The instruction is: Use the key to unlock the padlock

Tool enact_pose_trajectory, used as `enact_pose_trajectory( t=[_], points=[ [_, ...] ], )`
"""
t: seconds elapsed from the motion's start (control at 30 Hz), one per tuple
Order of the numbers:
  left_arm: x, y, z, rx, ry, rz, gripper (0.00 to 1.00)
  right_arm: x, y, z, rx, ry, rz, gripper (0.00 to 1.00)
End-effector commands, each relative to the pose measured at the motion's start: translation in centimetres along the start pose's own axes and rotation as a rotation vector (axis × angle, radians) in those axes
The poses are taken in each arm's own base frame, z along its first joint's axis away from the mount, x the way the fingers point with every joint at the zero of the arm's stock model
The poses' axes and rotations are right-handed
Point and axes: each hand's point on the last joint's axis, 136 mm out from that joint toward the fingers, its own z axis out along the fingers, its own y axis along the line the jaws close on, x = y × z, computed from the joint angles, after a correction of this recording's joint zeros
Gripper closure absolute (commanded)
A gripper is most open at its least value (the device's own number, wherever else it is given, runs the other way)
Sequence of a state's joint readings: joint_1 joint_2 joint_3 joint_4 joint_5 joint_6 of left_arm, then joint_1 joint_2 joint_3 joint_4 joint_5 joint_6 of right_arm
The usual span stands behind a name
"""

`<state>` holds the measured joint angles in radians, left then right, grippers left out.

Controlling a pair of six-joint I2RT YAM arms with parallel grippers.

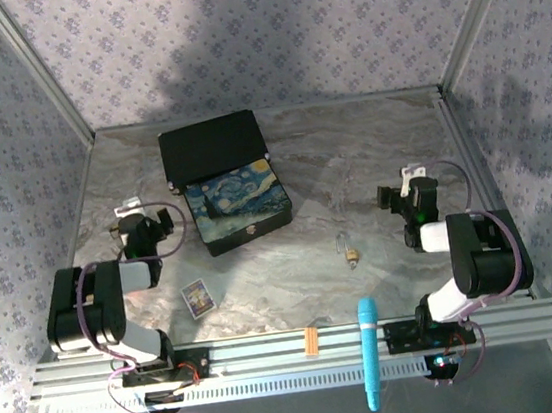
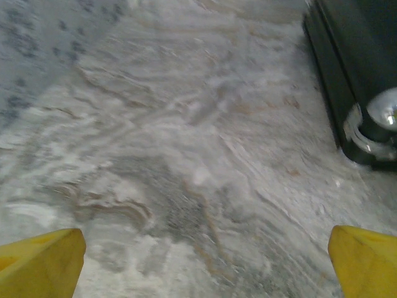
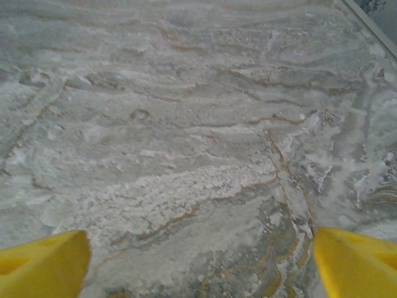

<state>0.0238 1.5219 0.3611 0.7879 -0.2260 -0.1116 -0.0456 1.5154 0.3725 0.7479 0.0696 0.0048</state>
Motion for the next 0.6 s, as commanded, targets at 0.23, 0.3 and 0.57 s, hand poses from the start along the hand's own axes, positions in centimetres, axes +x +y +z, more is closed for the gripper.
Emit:
enact_pose_trajectory(
  t=[0.23, 0.3, 0.57],
  points=[
    [-2.44, -2.32, 0.3, 0.112, -0.07, 0.037, 0.0, -2.01, 0.67, 0.17, -0.008, -0.064, -0.032, 0.01],
    [-2.45, -2.37, 0.28, 0.109, -0.073, 0.04, 0.0, -2.08, 0.68, 0.17, -0.008, -0.066, -0.033, 0.01],
    [-2.47, -2.6, 0.3, 0.105, -0.069, 0.057, 0.0, -1.98, 0.99, 0.21, -0.032, -0.059, -0.035, 0.01]
  ],
)
